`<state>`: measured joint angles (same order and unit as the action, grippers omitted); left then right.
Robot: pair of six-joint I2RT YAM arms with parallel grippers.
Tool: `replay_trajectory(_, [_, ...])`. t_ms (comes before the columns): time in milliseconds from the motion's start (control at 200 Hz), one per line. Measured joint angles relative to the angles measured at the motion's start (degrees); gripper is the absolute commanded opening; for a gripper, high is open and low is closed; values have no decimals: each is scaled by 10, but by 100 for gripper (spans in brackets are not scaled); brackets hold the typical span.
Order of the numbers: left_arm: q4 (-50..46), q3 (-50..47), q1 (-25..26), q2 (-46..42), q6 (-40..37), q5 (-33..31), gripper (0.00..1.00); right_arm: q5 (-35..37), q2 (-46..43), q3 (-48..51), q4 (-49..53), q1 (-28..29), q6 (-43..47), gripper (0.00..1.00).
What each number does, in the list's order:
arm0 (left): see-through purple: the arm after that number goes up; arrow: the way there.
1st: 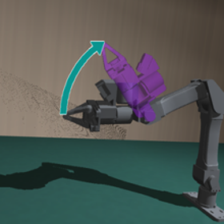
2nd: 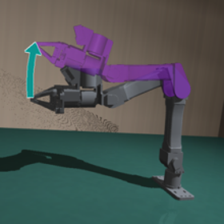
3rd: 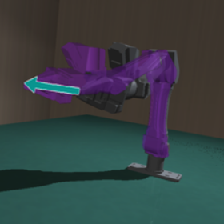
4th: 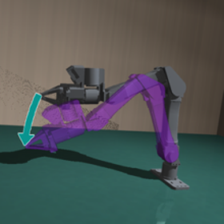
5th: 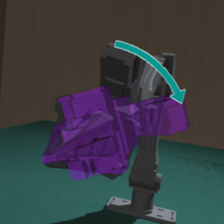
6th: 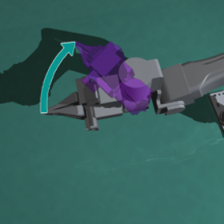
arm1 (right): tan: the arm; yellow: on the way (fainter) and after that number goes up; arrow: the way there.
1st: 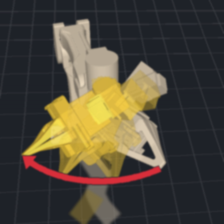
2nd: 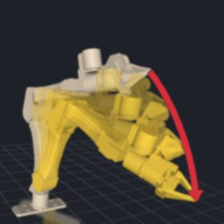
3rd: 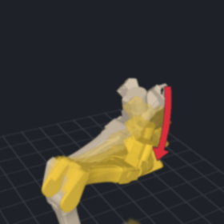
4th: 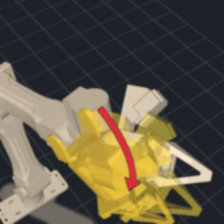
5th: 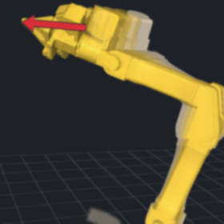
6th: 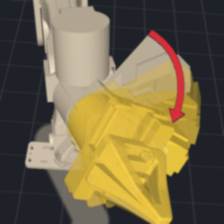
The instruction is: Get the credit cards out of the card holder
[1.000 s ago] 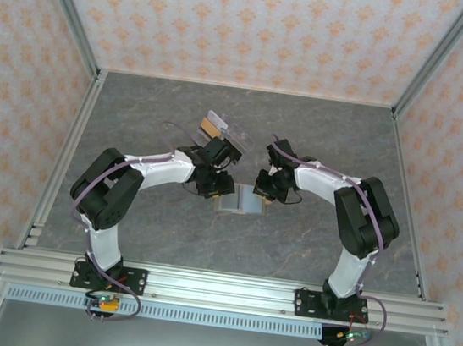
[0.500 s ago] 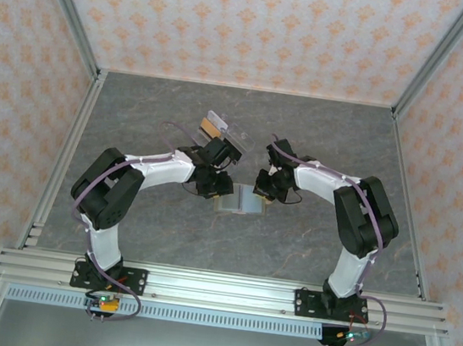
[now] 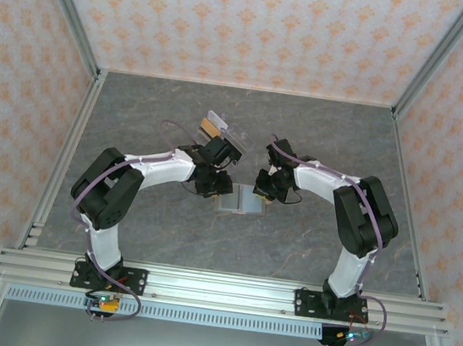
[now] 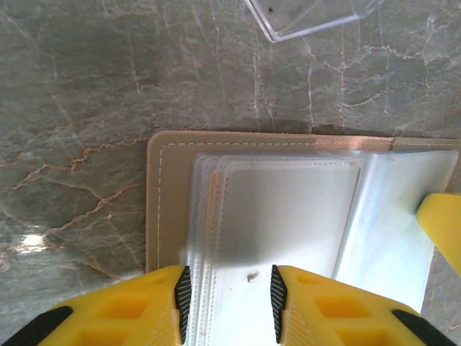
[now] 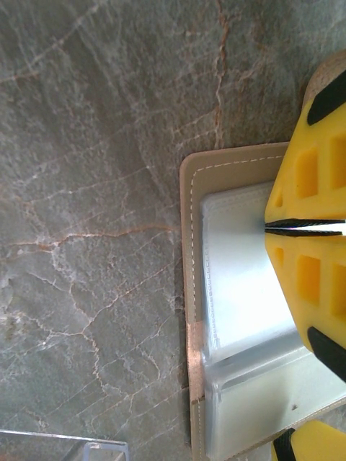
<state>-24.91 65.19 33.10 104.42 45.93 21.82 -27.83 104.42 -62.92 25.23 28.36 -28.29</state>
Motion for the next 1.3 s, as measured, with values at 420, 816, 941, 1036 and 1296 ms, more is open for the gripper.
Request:
replay_trajectory(420, [0, 0, 0, 0, 0, 2, 32, 0, 0, 0, 0, 0, 0, 13])
replay_trajectory(816, [3, 1, 0, 9, 1, 6, 30, 2, 0, 0, 0, 0, 0, 13])
replay_trajectory(941, [6, 3, 0, 9, 1, 12, 27, 2, 0, 0, 0, 0, 0, 13])
replay_trajectory(1036, [7, 3, 0, 11, 1, 16, 25, 2, 0, 0, 0, 0, 0, 13])
replay_trajectory(1296, [8, 3, 0, 11, 1, 20, 23, 3, 0, 0, 0, 0, 0, 13])
